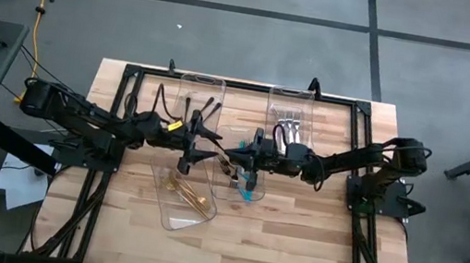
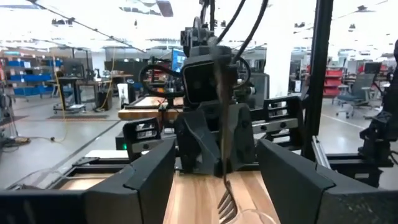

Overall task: Sort silverware by color (type)
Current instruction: Put the black fork into the top left transparent bin

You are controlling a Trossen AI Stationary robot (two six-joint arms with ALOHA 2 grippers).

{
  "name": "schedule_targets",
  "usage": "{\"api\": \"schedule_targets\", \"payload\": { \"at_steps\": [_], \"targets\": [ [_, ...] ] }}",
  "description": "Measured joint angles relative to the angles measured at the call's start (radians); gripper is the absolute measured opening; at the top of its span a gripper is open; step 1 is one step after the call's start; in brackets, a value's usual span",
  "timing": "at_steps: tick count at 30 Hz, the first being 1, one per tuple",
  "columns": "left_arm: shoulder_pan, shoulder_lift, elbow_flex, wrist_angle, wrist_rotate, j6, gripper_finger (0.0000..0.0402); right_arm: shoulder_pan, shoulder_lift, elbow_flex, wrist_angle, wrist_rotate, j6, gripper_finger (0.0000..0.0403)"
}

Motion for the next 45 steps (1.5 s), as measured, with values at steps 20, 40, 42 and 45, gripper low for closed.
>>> {"api": "schedule_targets", "payload": {
  "at_steps": [20, 40, 42, 45],
  "targets": [
    [0.001, 0.000, 0.000, 0.033, -0.001, -0.004, 0.0037, 0.000, 0.000, 0.000, -0.059, 0.002, 0.004, 0.0000],
    [0.040, -0.138, -0.001, -0.213, -0.012, 0.007, 0.0002, -0.008, -0.255, 0.000, -0.438, 0.126, -0.109, 0.0167],
    [0.040, -0.166, -0.014, -0.224, -0.023, 0.017, 0.0002, -0.008, -0.321, 0.000, -0.556, 0.147, -0.108, 0.0189],
    [0.040, -0.211, -0.049, -0.224, -0.071, 0.034, 0.0001, -0.008, -0.422, 0.000, -0.726, 0.182, -0.080, 0.0210]
  ]
}}
